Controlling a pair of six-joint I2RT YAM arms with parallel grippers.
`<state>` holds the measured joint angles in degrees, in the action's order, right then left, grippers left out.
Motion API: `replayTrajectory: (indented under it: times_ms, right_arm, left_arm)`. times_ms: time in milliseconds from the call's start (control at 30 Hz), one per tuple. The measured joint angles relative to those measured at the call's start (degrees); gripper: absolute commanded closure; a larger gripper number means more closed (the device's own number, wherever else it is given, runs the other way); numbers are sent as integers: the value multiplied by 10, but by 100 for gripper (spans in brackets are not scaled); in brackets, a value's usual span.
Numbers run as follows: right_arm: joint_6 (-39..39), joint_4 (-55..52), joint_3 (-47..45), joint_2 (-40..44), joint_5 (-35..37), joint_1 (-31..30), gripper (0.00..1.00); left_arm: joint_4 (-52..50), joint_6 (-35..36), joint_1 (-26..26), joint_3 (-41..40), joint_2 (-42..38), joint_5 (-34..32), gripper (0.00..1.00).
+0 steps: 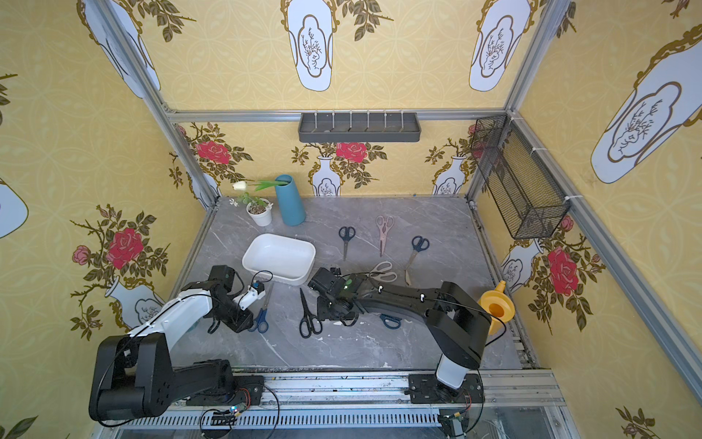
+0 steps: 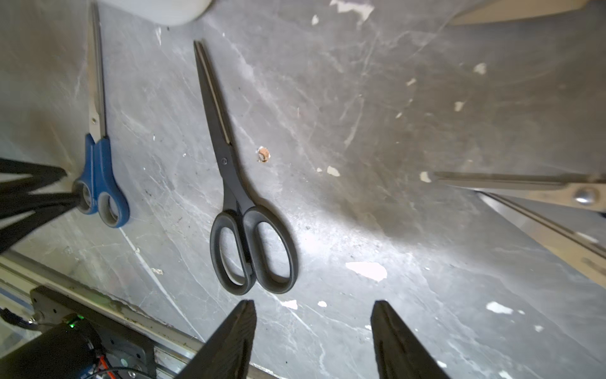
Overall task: Put the scissors into the storage box
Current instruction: Pick up the scissors from the center of the board, then place the scissors in the storage box.
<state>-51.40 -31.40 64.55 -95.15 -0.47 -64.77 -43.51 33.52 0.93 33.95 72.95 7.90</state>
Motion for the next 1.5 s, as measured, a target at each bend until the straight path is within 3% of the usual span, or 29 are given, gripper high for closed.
replayTrajectory:
  times_ms: [333, 600, 700, 900, 1033, 1133, 1333, 1500]
  right_arm:
    - [-26, 3, -17, 30, 40, 4, 38]
    - [-32, 18, -28, 36, 59, 4, 37]
    - [-44, 21, -45, 59, 77, 6, 37]
    - [-90, 32, -118, 142, 124, 27, 37]
    - [-123, 32, -176, 210, 147, 53, 36]
    - [-135, 31, -207, 248, 154, 76, 36]
    - [-145, 40, -226, 273, 160, 115, 34]
    - [-133, 57, -209, 258, 160, 118, 34]
  left_arm:
    - [-4, 5, -2, 25, 67, -2, 73]
    - [-10, 15, -2, 38, 83, -19, 99]
    - [-31, 22, -3, 42, 63, -19, 100]
    - [-166, 52, -5, 89, -36, -30, 100]
    - [-260, 64, -6, 168, -112, -39, 100]
    - [-306, 80, -13, 274, -121, -52, 100]
    - [-292, 189, -21, 467, 26, -89, 100]
    - [-167, 388, -19, 470, 111, -83, 100]
